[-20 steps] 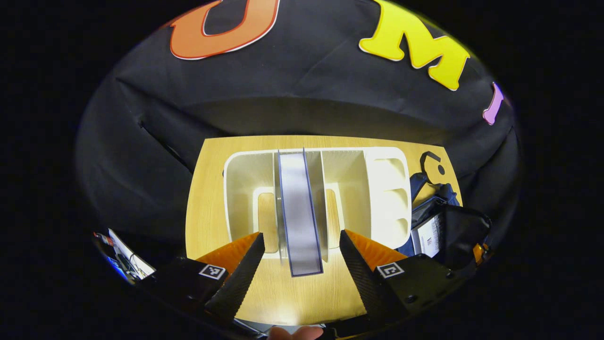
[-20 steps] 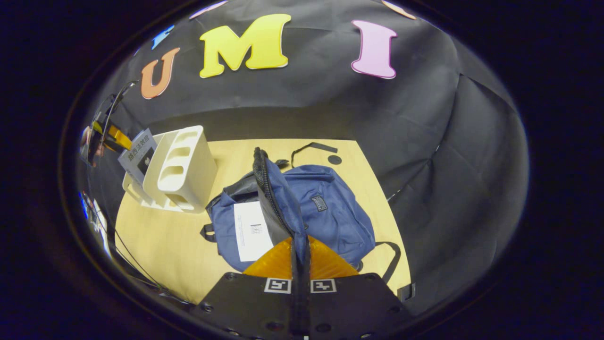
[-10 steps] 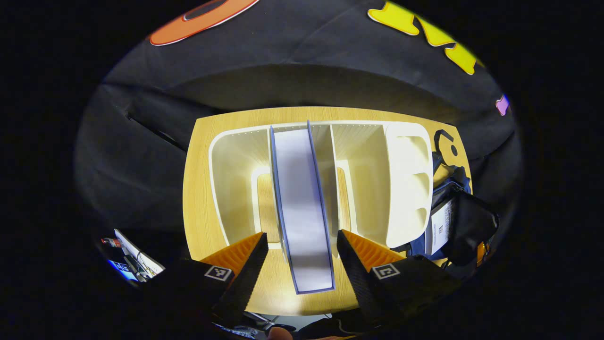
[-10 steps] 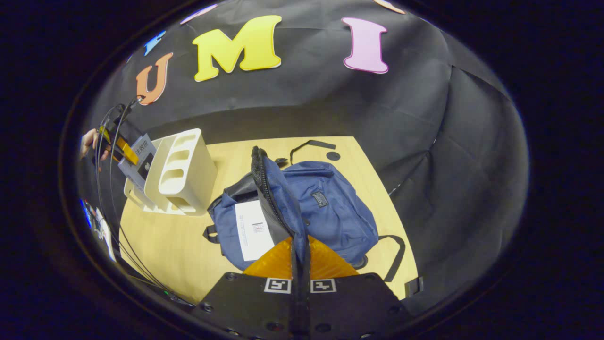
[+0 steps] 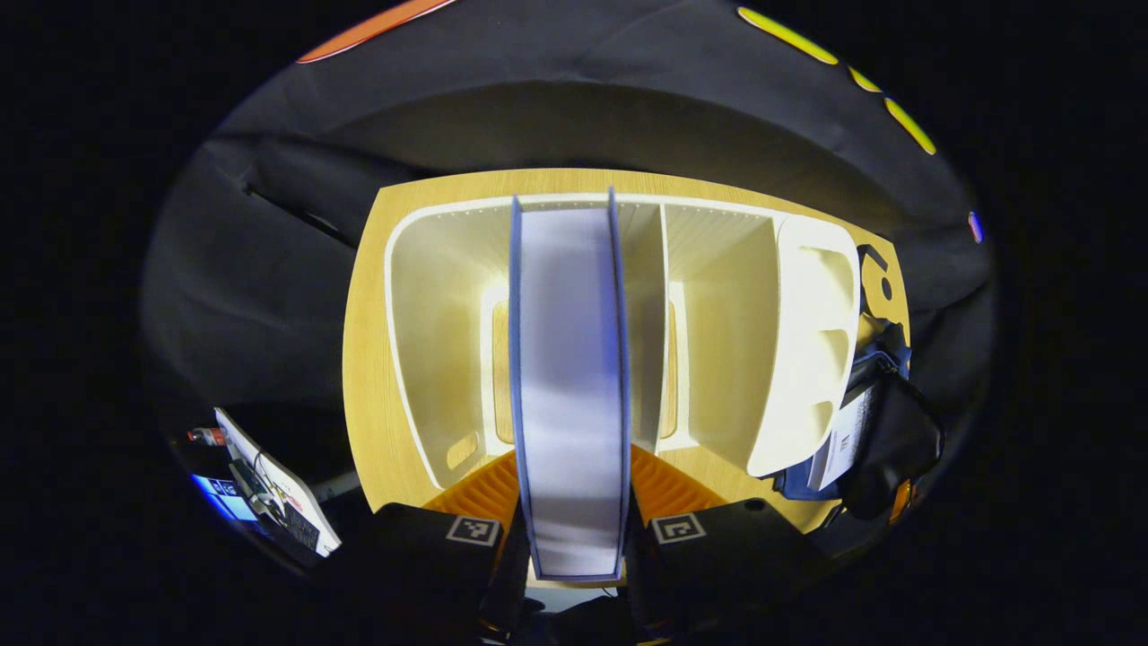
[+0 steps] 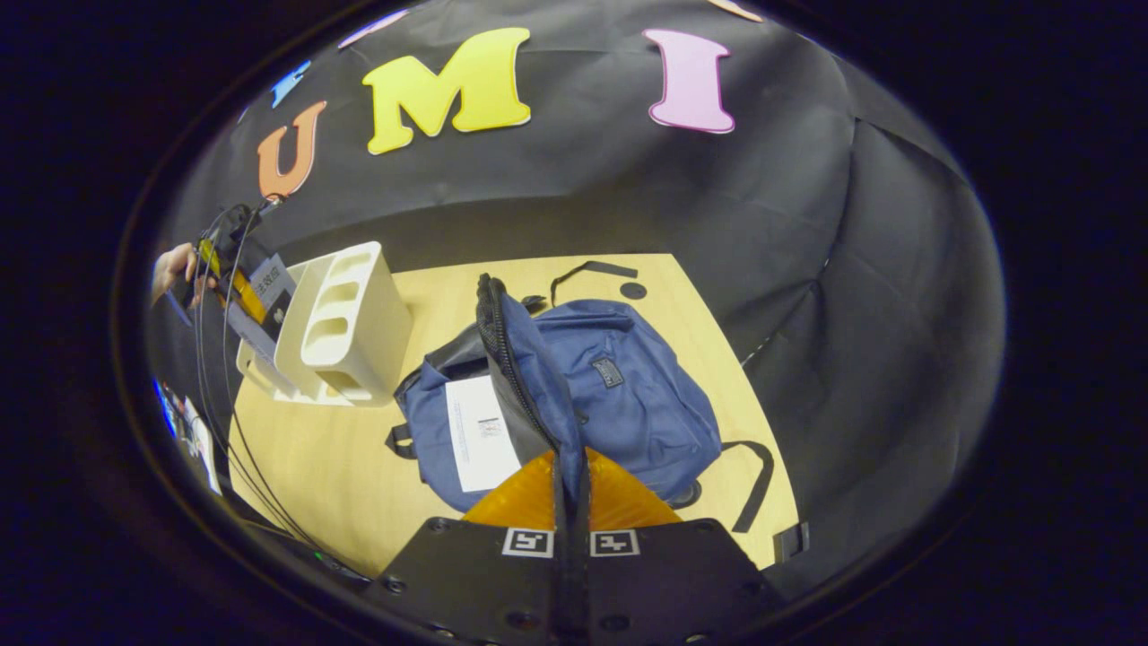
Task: Open the schoolbag, grab two books from the bookshelf and put them into the schoolbag.
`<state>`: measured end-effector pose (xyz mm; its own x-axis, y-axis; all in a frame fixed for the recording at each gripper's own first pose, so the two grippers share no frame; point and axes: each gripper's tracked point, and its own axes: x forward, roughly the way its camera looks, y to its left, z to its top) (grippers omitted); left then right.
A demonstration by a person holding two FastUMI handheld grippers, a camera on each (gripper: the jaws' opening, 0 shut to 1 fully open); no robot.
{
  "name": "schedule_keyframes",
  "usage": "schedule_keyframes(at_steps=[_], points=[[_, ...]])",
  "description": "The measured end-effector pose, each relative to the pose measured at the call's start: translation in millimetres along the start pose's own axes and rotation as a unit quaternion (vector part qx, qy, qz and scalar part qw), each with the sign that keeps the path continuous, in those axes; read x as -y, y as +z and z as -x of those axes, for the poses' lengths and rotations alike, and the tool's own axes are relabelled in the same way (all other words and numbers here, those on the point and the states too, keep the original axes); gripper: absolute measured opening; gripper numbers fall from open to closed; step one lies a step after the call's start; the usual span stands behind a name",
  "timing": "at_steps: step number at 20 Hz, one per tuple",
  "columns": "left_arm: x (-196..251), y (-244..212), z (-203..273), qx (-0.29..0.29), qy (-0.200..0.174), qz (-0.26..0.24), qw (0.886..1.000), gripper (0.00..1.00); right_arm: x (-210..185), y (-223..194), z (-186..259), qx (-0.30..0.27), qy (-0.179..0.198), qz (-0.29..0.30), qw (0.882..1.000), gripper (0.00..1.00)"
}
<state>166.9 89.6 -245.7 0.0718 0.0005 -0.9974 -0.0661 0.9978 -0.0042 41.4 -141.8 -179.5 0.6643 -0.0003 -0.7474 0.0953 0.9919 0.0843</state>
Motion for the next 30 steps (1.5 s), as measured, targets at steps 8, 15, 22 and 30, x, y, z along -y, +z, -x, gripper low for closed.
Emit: schedule_keyframes(at_steps=[8, 15, 22, 30], points=[[2, -19, 44, 0.044, -0.022, 0.033, 0.998, 0.43, 0, -1, -4, -0.001, 0.010, 0.012, 1.000, 0.00], [-3, -69, 132, 0.125, -0.094, 0.084, 0.984, 0.40, -2, -2, -4, 0.004, 0.020, 0.027, 0.999, 0.00], [17, -145, 179, 0.171, -0.238, 0.177, 0.940, 0.41, -3, -6, 0, 0.008, 0.020, 0.038, 0.999, 0.00], [85, -224, 154, 0.169, -0.340, 0.161, 0.911, 0.41, -7, -10, 1, 0.009, 0.014, 0.054, 0.998, 0.00]])
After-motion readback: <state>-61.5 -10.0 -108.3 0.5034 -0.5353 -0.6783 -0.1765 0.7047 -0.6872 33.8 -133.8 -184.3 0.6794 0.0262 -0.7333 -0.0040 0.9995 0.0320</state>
